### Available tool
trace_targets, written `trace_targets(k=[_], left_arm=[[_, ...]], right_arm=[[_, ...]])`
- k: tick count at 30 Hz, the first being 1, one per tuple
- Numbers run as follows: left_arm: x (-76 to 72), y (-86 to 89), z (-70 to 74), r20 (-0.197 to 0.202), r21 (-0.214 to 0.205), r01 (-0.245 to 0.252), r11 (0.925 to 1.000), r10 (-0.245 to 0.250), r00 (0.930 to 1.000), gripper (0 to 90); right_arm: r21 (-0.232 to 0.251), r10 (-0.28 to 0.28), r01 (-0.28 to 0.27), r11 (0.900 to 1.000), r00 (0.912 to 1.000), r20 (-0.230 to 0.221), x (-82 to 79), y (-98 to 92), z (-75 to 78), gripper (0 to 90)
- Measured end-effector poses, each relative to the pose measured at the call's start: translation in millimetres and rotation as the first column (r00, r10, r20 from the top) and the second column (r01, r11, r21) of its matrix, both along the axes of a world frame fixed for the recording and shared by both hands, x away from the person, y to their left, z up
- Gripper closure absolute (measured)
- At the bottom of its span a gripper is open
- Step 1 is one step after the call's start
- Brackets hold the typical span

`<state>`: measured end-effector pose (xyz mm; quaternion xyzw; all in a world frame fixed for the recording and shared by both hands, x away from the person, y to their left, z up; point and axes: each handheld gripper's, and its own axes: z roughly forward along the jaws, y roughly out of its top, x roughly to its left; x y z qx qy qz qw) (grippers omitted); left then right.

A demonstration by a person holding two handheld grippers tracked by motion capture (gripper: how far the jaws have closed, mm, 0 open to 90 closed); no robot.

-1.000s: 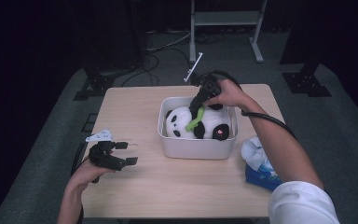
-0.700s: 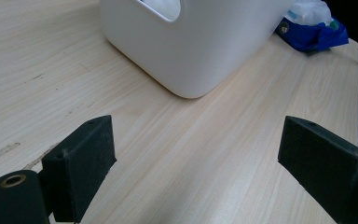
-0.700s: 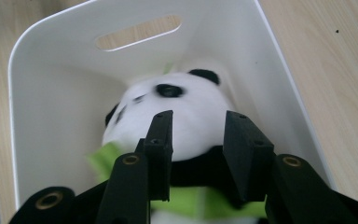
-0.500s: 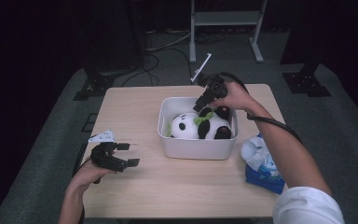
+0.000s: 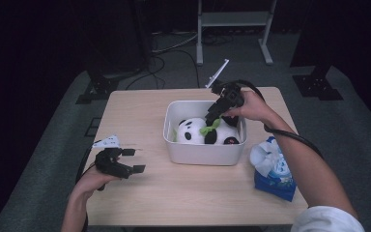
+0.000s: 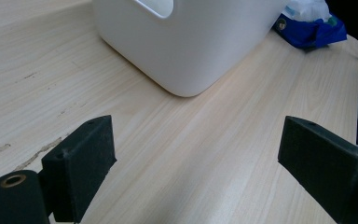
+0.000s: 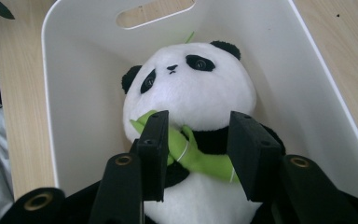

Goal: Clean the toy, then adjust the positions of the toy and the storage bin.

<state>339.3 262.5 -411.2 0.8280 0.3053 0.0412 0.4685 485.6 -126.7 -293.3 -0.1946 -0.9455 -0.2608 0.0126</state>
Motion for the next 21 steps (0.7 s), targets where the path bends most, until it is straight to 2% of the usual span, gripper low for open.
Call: trace_targets(k=[7, 12, 21], left_arm=[[0.2, -2.2, -0.4, 0.0, 0.004, 0.006, 1.0, -0.006, 1.0, 9.5], [0.3, -4.0, -0.8, -0.002, 0.01, 0.009, 0.9999, -0.009, 1.0, 9.5], [1.0, -5.6, -1.1, -0.002, 0.009, 0.014, 0.9999, -0.014, 0.9999, 9.5]], right_arm=[[0.048, -0.025, 0.025, 0.9986, 0.9996, 0.013, -13.6, -17.2, 7.0, 52.3], [0.067, -0.036, 0.035, 0.9971, 0.9993, 0.012, -22.5, -26.7, 7.9, 48.9], [0.084, -0.043, 0.042, 0.9956, 0.999, 0.013, -28.6, -33.4, 7.8, 44.6]])
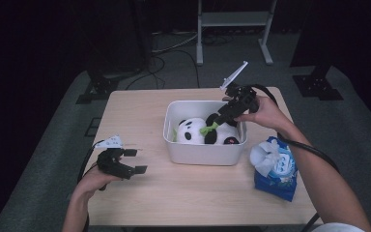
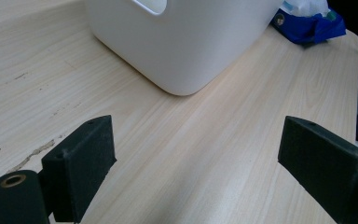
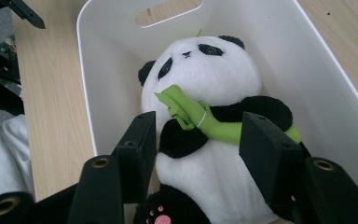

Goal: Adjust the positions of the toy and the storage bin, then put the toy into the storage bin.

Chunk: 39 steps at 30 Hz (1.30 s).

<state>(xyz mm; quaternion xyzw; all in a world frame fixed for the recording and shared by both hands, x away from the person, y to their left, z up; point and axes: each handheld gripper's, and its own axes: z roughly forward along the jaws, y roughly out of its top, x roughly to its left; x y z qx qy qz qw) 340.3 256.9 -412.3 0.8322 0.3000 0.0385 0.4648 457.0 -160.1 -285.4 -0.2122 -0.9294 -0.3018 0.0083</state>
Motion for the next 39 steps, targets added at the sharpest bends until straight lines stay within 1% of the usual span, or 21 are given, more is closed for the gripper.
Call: trace_targets(k=[8, 9, 10, 14, 20, 26, 29, 31, 32, 34, 35, 39], left_arm=[[-0.3, 0.5, 0.8, 0.003, 0.002, 0.0, 1.0, 0.0, 1.0, 9.5], [-0.4, 0.7, 1.3, 0.005, 0.002, 0.0, 1.0, 0.0, 1.0, 9.5], [-0.6, 0.8, 1.7, 0.007, 0.001, 0.0, 1.0, 0.0, 1.0, 9.5], [-1.8, 0.2, 1.3, 0.006, -0.002, -0.001, 1.0, 0.001, 1.0, 9.5], [-2.3, -1.2, 1.7, 0.011, 0.003, 0.0, 1.0, 0.0, 0.9999, 9.5], [-2.2, -0.4, 0.8, 0.008, 0.0, -0.006, 1.0, 0.006, 0.9999, 9.5], [-2.3, -1.1, 1.0, 0.009, -0.002, -0.003, 1.0, 0.003, 1.0, 9.5], [-2.7, -1.5, 0.8, 0.008, 0.009, 0.001, 1.0, -0.001, 1.0, 9.5], [-2.5, -1.3, 0.6, 0.007, 0.006, -0.007, 1.0, 0.007, 1.0, 9.5], [-2.9, -1.2, -0.1, 0.006, 0.008, 0.0, 1.0, 0.0, 1.0, 9.6], [-2.9, -1.4, -0.2, 0.007, 0.015, -0.003, 0.9999, 0.003, 1.0, 9.5], [-2.9, -1.7, 1.1, 0.012, 0.014, -0.002, 0.9999, 0.002, 0.9999, 9.5]], right_arm=[[0.014, -0.009, 0.009, 0.9999, 1.0, 0.002, -7.4, -5.0, 1.8, 41.1], [0.016, -0.006, 0.006, 0.9999, 0.9999, 0.008, -8.3, -6.4, 1.9, 40.9], [0.017, -0.014, 0.014, 0.9998, 0.9999, 0.005, -10.1, -7.7, 2.4, 40.9], [0.022, -0.018, 0.017, 0.9996, 0.9996, 0.021, -15.9, -15.2, 4.8, 40.7], [0.029, -0.037, 0.036, 0.9989, 0.9988, 0.031, -25.4, -26.7, 8.1, 40.0], [0.039, -0.052, 0.05, 0.9979, 0.9981, 0.034, -32.1, -38.3, 8.7, 39.5], [0.042, -0.07, 0.069, 0.9967, 0.9971, 0.03, -34.4, -44.0, 8.8, 39.2], [0.045, -0.072, 0.07, 0.9965, 0.9969, 0.032, -35.3, -47.8, 8.5, 39.1], [0.046, -0.078, 0.076, 0.996, 0.9965, 0.03, -36.2, -49.3, 8.6, 39.0], [0.048, -0.087, 0.086, 0.9952, 0.9958, 0.028, -37.4, -52.0, 8.8, 38.6], [0.048, -0.091, 0.09, 0.9948, 0.9955, 0.027, -37.8, -53.3, 8.8, 38.6], [0.055, -0.097, 0.095, 0.9939, 0.9948, 0.029, -39.8, -58.3, 7.6, 38.4]])
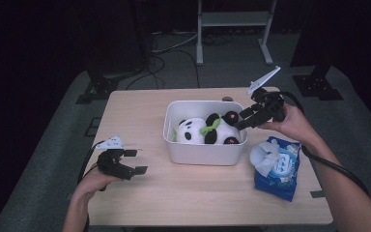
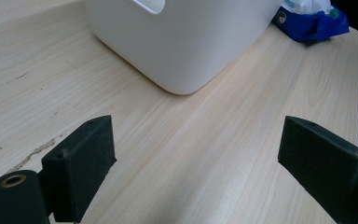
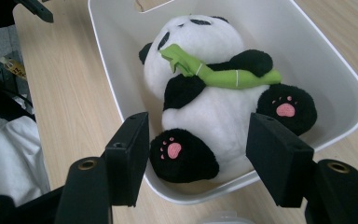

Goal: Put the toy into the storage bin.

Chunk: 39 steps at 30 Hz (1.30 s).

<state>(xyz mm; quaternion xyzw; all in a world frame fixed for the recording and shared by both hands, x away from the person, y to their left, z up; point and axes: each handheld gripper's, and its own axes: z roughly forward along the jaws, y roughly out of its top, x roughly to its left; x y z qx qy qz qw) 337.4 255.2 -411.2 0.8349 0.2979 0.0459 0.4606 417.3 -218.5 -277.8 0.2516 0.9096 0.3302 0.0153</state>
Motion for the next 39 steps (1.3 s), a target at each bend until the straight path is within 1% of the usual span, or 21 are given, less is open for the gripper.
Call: trace_targets(k=[1, 2, 7, 14, 18, 30, 39], left_arm=[[0.0, 0.0, 0.3, 0.0, -0.003, 0.0, 1.0, 0.0, 1.0, 9.5], [-0.1, -0.2, 0.4, 0.001, -0.008, 0.001, 1.0, -0.001, 1.0, 9.5], [-0.3, 0.5, -0.3, -0.002, -0.005, 0.0, 1.0, 0.0, 1.0, 9.5], [-0.1, 0.9, 0.2, 0.002, -0.007, -0.003, 1.0, 0.003, 1.0, 9.5], [0.2, 1.2, -0.7, -0.004, -0.01, -0.006, 0.9999, 0.006, 1.0, 9.5], [-0.8, 3.0, 0.6, 0.002, -0.013, -0.013, 0.9998, 0.013, 0.9999, 9.5], [-1.9, 5.0, 1.0, 0.002, -0.014, -0.02, 0.9997, 0.02, 0.9998, 9.5]], right_arm=[[0.002, -0.007, 0.007, 1.0, 1.0, -0.004, -1.3, -0.5, -0.3, 38.3], [0.003, -0.003, 0.003, 1.0, 1.0, 0.0, -1.7, -1.8, -1.0, 38.3], [0.011, -0.019, 0.019, 0.9998, 0.9998, -0.006, -7.2, -8.2, -3.7, 38.1], [0.015, -0.041, 0.041, 0.999, 0.9991, -0.005, -14.2, -21.4, -8.5, 37.1], [0.024, -0.056, 0.057, 0.9981, 0.9983, -0.012, -17.3, -29.8, -11.9, 37.0], [0.044, -0.1, 0.102, 0.9938, 0.9943, -0.035, -26.8, -49.6, -27.9, 36.8], [0.057, -0.126, 0.129, 0.99, 0.9907, -0.052, -33.1, -60.6, -42.8, 36.5]])
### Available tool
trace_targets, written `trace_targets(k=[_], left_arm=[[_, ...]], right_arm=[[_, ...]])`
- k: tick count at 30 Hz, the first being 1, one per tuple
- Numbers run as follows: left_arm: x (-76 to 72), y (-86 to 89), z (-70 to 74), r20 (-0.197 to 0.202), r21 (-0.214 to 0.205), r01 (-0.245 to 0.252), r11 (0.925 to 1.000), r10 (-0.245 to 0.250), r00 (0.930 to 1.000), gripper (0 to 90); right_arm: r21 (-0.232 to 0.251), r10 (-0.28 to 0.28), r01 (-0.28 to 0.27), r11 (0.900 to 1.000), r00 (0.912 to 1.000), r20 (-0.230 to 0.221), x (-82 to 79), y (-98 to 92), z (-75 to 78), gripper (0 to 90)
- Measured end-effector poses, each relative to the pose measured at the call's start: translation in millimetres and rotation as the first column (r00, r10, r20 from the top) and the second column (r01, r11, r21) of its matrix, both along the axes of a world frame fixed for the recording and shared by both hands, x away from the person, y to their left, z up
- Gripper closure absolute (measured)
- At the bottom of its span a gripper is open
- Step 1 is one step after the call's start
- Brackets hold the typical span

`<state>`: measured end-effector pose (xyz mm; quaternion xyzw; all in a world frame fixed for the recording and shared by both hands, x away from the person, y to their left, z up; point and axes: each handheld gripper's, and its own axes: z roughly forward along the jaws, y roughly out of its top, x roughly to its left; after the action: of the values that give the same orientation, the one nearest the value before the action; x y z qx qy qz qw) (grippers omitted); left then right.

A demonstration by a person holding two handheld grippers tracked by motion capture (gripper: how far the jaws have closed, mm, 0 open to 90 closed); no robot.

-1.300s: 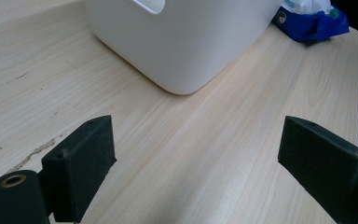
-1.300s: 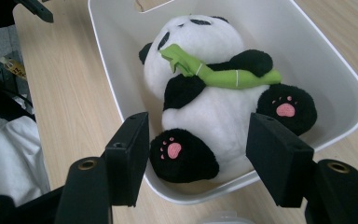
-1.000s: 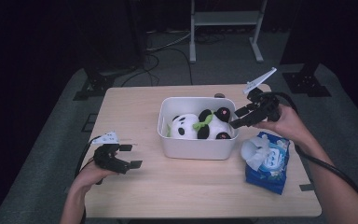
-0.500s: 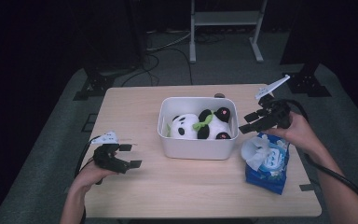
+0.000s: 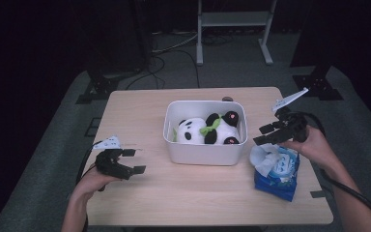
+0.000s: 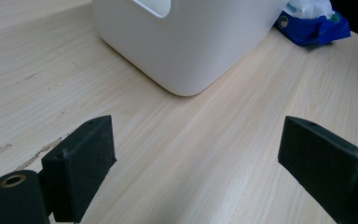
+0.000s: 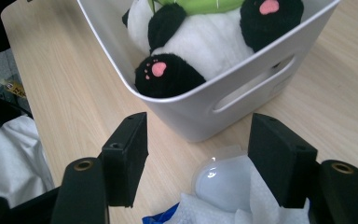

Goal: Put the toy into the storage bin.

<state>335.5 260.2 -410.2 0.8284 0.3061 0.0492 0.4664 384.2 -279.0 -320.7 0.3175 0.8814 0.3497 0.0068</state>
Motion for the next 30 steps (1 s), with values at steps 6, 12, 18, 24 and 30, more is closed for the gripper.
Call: trace_targets(k=[6, 12, 18, 24, 30], left_arm=[[0.0, 0.2, -0.5, 0.001, 0.003, 0.0, 1.0, 0.0, 1.0, 9.5], [0.0, 0.1, -0.7, 0.001, 0.004, 0.001, 1.0, -0.001, 1.0, 9.5], [-0.2, -0.1, -0.6, 0.001, 0.003, 0.002, 1.0, -0.002, 1.0, 9.5], [-0.3, -0.4, -0.9, -0.001, 0.004, 0.001, 1.0, -0.001, 1.0, 9.5], [-0.1, -1.1, -1.6, -0.004, 0.007, 0.007, 1.0, -0.007, 1.0, 9.5]], right_arm=[[0.008, -0.015, 0.015, 0.9999, 0.9998, -0.014, -4.5, -5.3, -11.2, 36.3], [0.012, -0.028, 0.028, 0.9995, 0.9992, -0.029, -9.0, -10.4, -20.2, 36.0], [0.02, -0.044, 0.045, 0.9988, 0.9983, -0.037, -14.2, -16.5, -27.0, 35.9], [0.034, -0.056, 0.057, 0.9978, 0.9976, -0.04, -20.3, -21.9, -33.7, 35.7], [0.044, -0.065, 0.067, 0.9968, 0.9967, -0.049, -26.7, -26.8, -38.9, 35.5]])
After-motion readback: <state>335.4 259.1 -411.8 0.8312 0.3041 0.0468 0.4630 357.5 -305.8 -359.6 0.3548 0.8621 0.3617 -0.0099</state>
